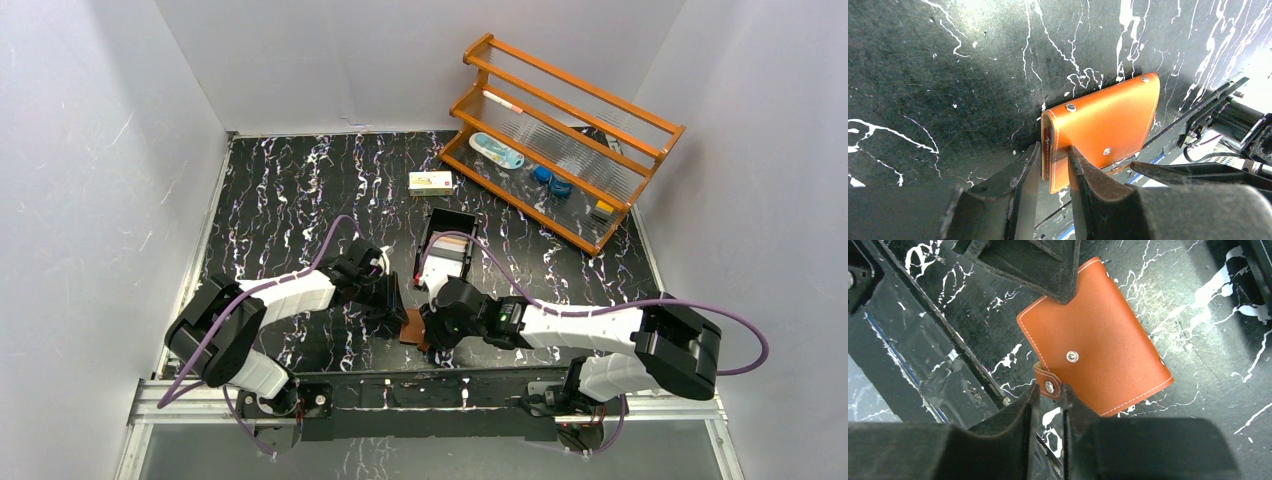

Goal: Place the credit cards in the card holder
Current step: Close the card holder at the center of the board.

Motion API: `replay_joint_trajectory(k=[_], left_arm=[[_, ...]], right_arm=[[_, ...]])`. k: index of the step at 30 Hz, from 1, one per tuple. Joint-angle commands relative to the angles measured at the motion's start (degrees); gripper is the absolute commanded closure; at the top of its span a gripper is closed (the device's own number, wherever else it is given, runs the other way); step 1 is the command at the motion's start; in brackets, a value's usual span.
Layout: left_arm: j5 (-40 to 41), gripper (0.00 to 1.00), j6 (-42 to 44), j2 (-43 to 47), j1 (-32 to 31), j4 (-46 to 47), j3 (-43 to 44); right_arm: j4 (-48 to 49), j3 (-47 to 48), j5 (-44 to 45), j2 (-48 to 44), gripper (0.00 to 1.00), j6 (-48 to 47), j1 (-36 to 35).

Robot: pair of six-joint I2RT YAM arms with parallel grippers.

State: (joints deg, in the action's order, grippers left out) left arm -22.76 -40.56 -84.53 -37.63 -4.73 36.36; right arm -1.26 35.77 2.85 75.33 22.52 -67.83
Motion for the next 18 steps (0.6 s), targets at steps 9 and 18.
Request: replay_joint_trajectory(k=[9,18], left_arm=[[-0.10,0.74,1.44,-0.29,-0.17,0.38,0.91],[0.00,0.74,1.26,-0.46,-0.21,0.34,1.09]], right_arm=[[3.84,-1.69,-1.13,-1.39,0.57,1.06,0.59],[6.40,-1.37,-3.21,1.13,0.62,1.10,0.93]])
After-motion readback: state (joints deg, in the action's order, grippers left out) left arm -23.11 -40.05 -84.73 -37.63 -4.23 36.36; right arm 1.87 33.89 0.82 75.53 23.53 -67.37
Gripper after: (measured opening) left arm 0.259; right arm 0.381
